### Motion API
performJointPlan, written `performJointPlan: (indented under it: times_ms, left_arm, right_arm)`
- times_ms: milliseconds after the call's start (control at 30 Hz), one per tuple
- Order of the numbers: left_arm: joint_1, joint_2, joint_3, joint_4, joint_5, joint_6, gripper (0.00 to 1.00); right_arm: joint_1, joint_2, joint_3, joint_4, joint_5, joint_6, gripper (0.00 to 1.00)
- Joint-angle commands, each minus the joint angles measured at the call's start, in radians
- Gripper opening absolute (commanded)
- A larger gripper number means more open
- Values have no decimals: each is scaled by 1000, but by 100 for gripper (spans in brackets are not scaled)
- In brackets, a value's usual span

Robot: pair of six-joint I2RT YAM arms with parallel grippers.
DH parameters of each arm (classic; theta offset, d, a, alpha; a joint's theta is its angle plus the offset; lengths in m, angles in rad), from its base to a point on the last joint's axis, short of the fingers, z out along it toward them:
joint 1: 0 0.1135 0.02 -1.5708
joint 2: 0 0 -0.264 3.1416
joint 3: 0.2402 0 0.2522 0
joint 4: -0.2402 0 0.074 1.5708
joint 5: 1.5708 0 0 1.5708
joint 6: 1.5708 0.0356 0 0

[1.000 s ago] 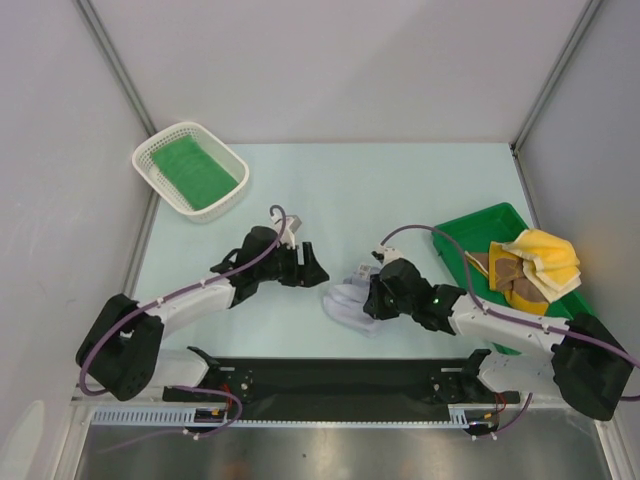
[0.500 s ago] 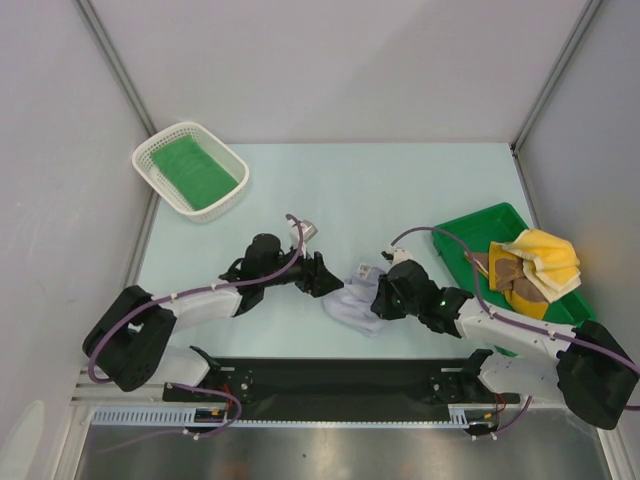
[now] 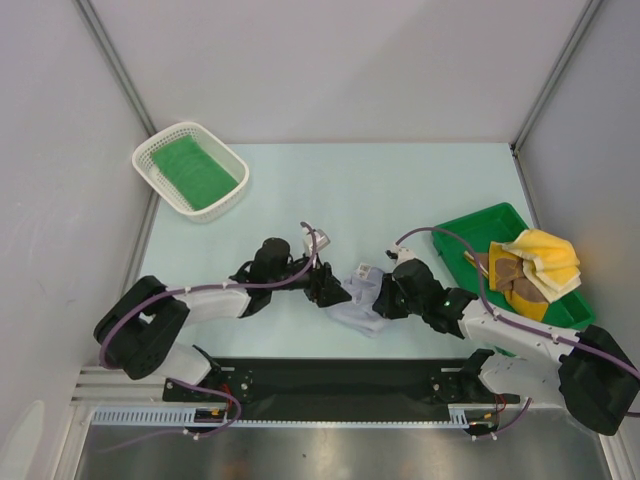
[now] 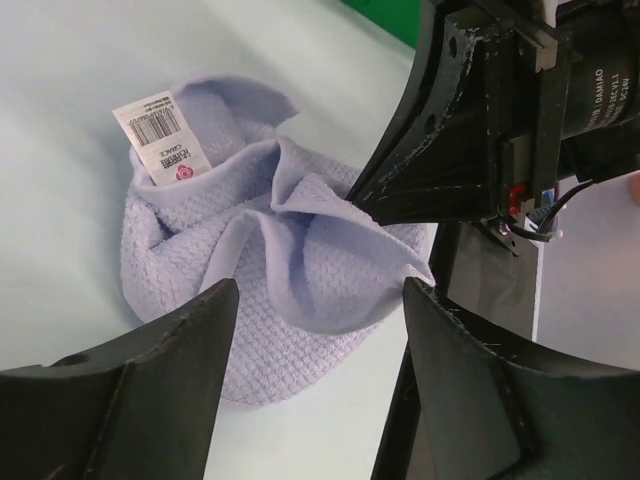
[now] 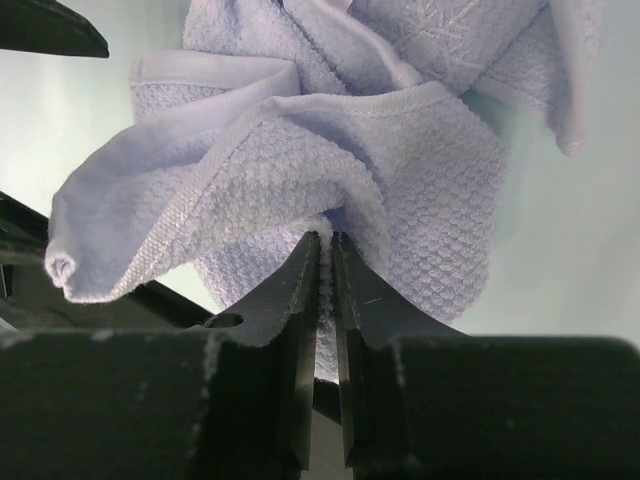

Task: Fold and stack the towels
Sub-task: Flatten out the crumpled towel

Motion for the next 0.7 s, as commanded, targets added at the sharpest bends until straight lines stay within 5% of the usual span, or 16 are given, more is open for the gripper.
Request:
performJointPlan:
  times_ms: [0, 300, 667]
  left_arm:
    - [-10, -43, 11, 79, 8, 27, 74]
    - [-18, -88, 113, -138, 28, 166, 76]
    - [-86, -13, 127, -160, 65, 214, 68]
  right_arm:
    - [-5, -21, 0, 33, 0, 0, 15]
    - [-6, -30, -7, 30, -2, 7, 15]
    - [-12, -53, 2, 24, -38, 9, 15]
